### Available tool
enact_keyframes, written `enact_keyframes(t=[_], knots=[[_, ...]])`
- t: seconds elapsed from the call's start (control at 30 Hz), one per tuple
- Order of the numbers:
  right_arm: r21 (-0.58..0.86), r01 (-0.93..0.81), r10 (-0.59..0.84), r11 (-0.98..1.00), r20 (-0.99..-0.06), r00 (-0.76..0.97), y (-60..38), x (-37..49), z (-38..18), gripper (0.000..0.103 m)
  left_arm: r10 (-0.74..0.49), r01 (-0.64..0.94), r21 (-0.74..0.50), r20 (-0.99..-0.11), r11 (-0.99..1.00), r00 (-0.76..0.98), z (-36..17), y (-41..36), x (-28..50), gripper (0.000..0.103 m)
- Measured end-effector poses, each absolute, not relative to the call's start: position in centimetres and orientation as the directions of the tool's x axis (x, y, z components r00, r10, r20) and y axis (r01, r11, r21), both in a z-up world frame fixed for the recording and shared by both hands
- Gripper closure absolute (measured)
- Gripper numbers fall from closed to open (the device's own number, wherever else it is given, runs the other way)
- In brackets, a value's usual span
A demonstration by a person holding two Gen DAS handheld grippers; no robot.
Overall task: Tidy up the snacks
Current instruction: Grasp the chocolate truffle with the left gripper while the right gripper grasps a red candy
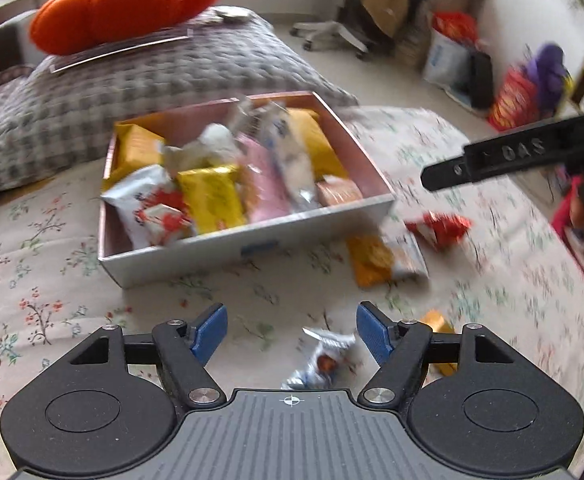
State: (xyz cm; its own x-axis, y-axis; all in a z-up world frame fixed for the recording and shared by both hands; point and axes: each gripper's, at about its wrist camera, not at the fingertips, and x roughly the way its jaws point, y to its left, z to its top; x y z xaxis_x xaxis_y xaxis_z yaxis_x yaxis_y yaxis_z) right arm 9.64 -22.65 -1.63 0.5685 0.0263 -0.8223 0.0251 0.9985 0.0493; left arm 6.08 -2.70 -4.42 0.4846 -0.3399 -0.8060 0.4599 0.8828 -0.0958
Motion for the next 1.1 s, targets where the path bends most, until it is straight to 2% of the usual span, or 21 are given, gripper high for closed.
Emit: enact_keyframes(t=[0.23,0.47,0.8,1.1], knots=[[-0.021,0.086,-0.064,0.996,-0.847,0.528,-25.5,9.6,-3.1,0.038,-0.331,0.505,-0.066,-0.825,0.861,0.457,-5.4,-4.4,5.2,0.031],[0.012,0.072,-0.025,0.997,-0.872,0.489,-25.5,10.0,-4.2,0.037,-0.316,0.553,-0.03,-0.846,0.833,0.43,-6.5,-5.7,4.7,0.033],[-0.026,0.077,-0.057,0.997,-0.897,0.438,-25.5,10.9,-6.1,0.037,-0.324,0.547,-0.067,-0.863,0.834,0.388,-7.6,-5.6,5.1,0.037],[-0.022,0.082,-0.054,0.996,-0.908,0.416,-25.3,11.5,-7.0,0.037,-0.303,0.55,-0.059,-0.881,0.833,0.364,-8.8,-5.6,5.6,0.052]])
